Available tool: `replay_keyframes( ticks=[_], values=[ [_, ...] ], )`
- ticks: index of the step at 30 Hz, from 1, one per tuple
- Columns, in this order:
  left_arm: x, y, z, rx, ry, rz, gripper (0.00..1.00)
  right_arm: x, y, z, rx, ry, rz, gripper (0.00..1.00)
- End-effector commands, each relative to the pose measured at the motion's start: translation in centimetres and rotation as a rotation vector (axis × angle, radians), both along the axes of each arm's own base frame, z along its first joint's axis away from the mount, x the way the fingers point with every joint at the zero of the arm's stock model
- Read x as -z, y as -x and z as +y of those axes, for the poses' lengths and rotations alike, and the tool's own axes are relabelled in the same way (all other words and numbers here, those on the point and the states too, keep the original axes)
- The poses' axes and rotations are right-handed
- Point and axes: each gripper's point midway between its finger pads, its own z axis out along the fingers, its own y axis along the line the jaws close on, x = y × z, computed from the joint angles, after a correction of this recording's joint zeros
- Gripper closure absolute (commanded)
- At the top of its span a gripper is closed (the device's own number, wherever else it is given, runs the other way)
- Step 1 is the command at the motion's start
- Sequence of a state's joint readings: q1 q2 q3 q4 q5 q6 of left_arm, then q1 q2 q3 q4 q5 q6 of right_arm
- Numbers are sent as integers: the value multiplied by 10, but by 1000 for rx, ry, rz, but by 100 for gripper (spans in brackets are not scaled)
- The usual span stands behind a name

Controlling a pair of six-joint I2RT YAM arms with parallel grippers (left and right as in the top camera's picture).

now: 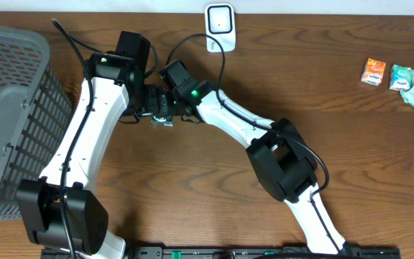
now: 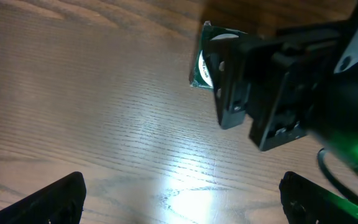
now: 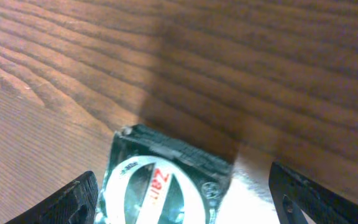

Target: Scan the item barcode

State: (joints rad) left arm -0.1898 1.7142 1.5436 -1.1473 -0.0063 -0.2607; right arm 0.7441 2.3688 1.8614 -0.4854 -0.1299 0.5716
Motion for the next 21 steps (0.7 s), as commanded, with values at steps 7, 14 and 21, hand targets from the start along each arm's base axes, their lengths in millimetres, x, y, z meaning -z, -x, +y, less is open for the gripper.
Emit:
replay_keyframes(
  ticks=[7,14,21],
  values=[
    [-5,-3,3,-1,-8,-14,2,10,6,-2,80,57,-8,30],
    [-5,-3,3,-1,-8,-14,2,12,7,-5,83,76,-5,47],
    [-5,-3,3,-1,-8,-14,2,5,-15,-30,87,122,-58,44]
  ],
)
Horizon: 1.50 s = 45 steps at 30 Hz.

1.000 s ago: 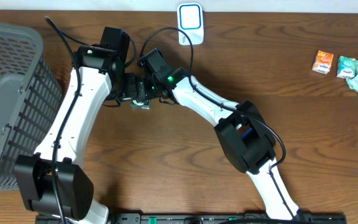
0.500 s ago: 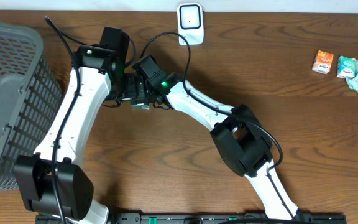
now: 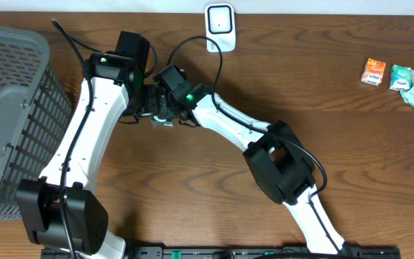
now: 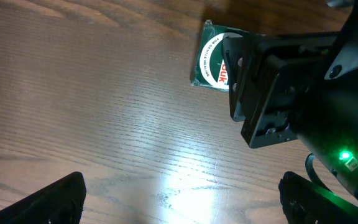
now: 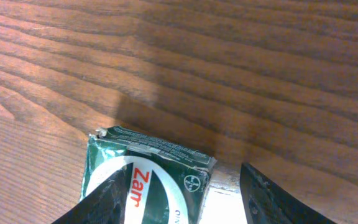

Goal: Scan the item barcode
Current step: 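Lift the Zam-Buk tin with the right gripper as the left arm withdraws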

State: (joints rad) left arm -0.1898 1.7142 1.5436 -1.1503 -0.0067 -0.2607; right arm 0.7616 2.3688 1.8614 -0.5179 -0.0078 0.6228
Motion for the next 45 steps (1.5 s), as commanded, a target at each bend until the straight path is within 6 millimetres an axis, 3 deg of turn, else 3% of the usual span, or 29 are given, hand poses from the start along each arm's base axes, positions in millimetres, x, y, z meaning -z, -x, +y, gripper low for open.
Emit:
replay_keyframes(
  ticks=[1,9,15,18,22,28,38,42,45],
  values=[
    [-5,-3,3,-1,-7,-17,3,-6,-16,-24,2,47,-34,42],
    [-5,-3,3,-1,-7,-17,3,-67,-39,-80,49,53,-69,30],
    [-5,-6,2,-2,-5,-27,2,-67,-31,-85,36,39,-11,21],
    [-6,-9,2,-1,-3,-40,2,-66,-24,-80,21,44,-4,14],
    [-7,-11,4,-10,-15,-49,2,-68,-20,-67,-2,33,-19,13],
    [-12,1,56,-109,-265,-25,2,-68,-16,-60,6,22,-15,12],
    [-13,9,109,-281,-297,2,2,-70,-13,-41,11,-16,-33,15],
    [-11,11,110,-292,-272,13,3,-60,-8,-29,7,-11,-37,14],
    [-11,11,110,-292,-273,13,2,-40,-4,-19,35,-11,-13,12]
  ],
)
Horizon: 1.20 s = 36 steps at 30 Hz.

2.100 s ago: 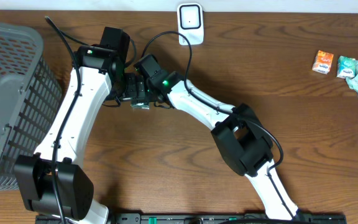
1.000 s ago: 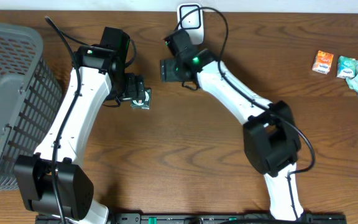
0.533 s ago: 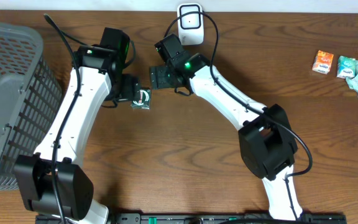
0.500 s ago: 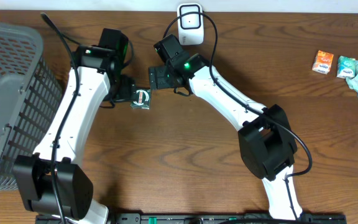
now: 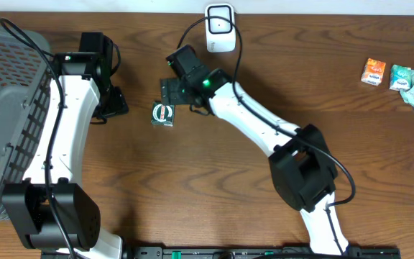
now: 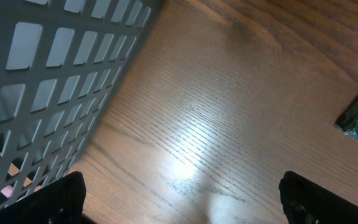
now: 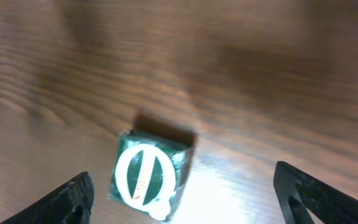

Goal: Scan the item barcode
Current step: 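Lift the Zam-Buk tin with the right gripper as the left arm withdraws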

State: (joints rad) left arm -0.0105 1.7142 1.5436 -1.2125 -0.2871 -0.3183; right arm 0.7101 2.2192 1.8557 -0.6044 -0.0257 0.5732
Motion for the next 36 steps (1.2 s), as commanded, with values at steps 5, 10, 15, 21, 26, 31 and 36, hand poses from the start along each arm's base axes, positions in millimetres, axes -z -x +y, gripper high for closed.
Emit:
replay_keyframes(
  ticks=[5,10,15,21,26,31,36],
  values=[
    [-4,0,0,-18,0,-13,2,63,15,30,-3,29,42,11],
    [-4,0,0,-18,0,-13,2,66,14,31,74,92,-29,9],
    [-4,0,0,-18,0,-13,2,63,19,43,76,76,-52,9],
    [-4,0,0,-18,0,-13,3,79,18,41,122,74,-27,23],
    [-4,0,0,-18,0,-13,2,89,19,20,155,162,-15,34],
    [-4,0,0,-18,0,-13,2,85,10,-29,240,310,-25,33],
    [-4,0,0,-18,0,-13,2,49,-5,-83,326,358,0,37]
  ],
)
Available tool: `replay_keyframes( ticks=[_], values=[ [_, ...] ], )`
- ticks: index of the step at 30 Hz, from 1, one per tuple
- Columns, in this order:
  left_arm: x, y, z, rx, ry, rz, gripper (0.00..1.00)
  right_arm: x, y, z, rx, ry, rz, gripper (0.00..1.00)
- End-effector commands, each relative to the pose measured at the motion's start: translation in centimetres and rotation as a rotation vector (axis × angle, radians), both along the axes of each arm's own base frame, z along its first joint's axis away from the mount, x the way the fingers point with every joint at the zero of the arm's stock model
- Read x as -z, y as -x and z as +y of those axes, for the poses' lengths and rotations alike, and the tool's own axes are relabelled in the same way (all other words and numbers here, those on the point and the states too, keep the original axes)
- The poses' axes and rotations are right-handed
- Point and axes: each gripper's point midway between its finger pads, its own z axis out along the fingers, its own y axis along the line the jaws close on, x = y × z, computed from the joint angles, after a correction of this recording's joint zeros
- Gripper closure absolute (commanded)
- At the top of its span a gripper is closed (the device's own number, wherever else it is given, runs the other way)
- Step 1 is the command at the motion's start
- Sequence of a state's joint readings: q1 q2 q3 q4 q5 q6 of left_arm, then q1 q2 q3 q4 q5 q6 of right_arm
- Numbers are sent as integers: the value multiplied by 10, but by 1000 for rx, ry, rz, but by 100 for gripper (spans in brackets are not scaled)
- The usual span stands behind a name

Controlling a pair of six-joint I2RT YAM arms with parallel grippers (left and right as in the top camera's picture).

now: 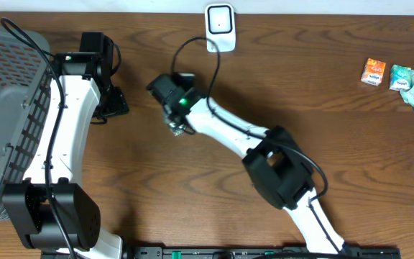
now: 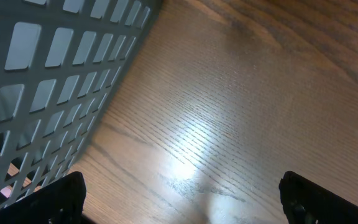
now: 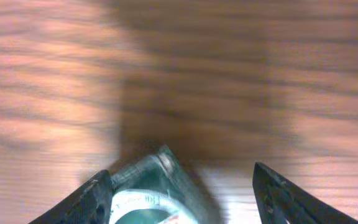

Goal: Scan the item barcode
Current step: 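Lift the Zam-Buk tin with the right gripper as the left arm withdraws, then carry the green Zam-Buk tin up toward the white scanner with the right gripper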

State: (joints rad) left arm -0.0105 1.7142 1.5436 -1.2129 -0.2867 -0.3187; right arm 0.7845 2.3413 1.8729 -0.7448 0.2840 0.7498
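A small green packet with a white ring on it lies on the wooden table, low between my right gripper's fingers and close against the left finger. That gripper is open wide. In the overhead view the right gripper covers nearly all of the packet. A white barcode scanner stands at the table's far edge. My left gripper hangs open beside the basket with only bare wood between its fingers.
A tall grey mesh basket fills the left side and shows close by in the left wrist view as the basket wall. An orange carton and pale snack packets lie at the far right.
My right gripper was raised above and beside the packet; now it is low over it, fingers astride it. The packet no longer shows at the left wrist view's edge. The left arm has not moved.
Both grippers were crowded at the packet in mid-table, the right one open astride it, then with its fingers drawn closer. Later the left arm stood back by the basket and the right gripper was raised, the packet lying free. Now the right gripper is down over it again.
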Motion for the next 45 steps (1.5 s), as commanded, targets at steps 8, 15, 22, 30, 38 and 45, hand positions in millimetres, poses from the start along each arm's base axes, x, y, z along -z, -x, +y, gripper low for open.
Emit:
replay_keyframes(
  ticks=[8,15,22,30,38,45],
  values=[
    [-4,-1,0,-18,0,-13,2,-52,-5,1,-691,-159,39,33],
    [-4,-1,0,-18,0,-13,2,-28,24,35,-1081,-165,17,9],
    [-4,-1,0,-18,0,-13,3,18,13,23,-928,-94,88,14],
    [-4,-1,0,-18,0,-13,2,25,0,-30,-699,103,156,20],
    [-4,-1,0,-18,0,-13,2,-25,-2,-82,-308,129,179,23],
    [-4,-1,0,-18,0,-13,2,-49,-10,-82,-219,91,113,26]
  ],
)
